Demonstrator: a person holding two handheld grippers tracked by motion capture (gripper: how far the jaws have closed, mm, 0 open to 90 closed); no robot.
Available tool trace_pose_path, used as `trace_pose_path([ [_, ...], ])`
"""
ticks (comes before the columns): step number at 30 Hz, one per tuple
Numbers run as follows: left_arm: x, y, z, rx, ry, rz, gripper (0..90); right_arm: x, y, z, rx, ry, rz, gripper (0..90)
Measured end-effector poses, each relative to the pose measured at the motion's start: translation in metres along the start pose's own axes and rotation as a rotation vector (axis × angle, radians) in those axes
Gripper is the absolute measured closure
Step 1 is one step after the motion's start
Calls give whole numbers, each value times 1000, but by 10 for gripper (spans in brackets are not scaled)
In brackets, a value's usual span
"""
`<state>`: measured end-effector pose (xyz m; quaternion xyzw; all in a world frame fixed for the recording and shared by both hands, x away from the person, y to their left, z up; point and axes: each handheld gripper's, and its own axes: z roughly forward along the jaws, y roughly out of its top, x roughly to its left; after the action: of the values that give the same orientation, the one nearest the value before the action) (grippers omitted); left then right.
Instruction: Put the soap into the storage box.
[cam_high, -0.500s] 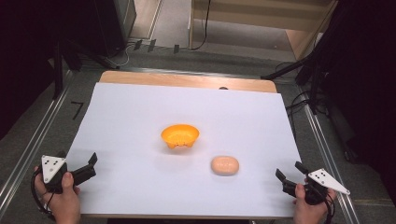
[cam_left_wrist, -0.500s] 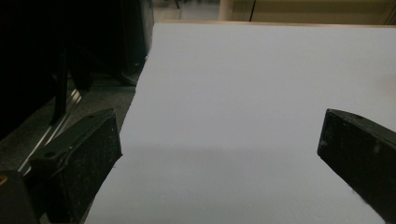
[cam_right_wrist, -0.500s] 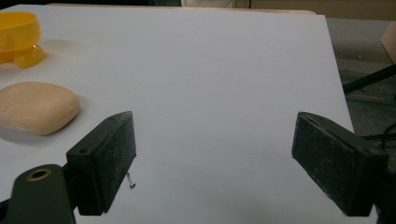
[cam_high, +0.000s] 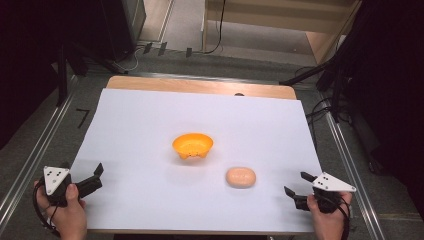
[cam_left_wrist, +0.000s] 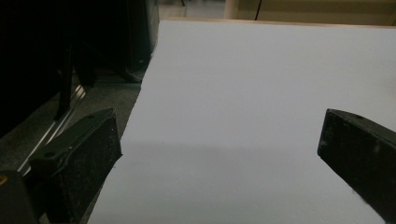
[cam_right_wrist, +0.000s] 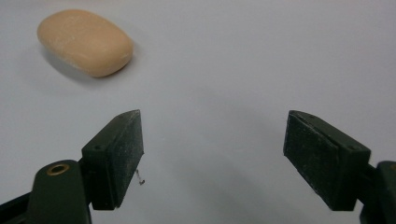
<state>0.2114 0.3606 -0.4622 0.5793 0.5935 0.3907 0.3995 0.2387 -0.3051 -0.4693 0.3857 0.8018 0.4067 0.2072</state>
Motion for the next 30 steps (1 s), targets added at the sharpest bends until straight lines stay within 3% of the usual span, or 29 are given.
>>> trace_pose_path([
  [5, 0, 0, -1, -1, -3, 1, 0, 1, 10, 3, 60, 25, -53, 228],
  [6, 0, 0, 0, 1, -5, -1, 0, 1, 17, 3, 83, 56, -76, 249],
  [7, 0, 0, 0, 2, -6, -1, 0, 1, 17, 3, 83, 56, -76, 249],
  [8, 0, 0, 0, 4, -7, 0, 0, 2, 23, 4, 101, 65, -107, 259],
  [14, 1, 0, 0, 4, -11, -2, 0, 2, 38, 13, 165, 110, -144, 260],
  [15, 1, 0, 0, 3, -13, -7, 0, 3, 44, 17, 195, 133, -163, 263],
  [24, 1, 0, 1, 11, -17, -7, 0, 12, 68, 38, 287, 188, -256, 273],
  [30, 2, 1, 1, 12, -19, -8, 0, 20, 79, 52, 322, 224, -292, 280],
])
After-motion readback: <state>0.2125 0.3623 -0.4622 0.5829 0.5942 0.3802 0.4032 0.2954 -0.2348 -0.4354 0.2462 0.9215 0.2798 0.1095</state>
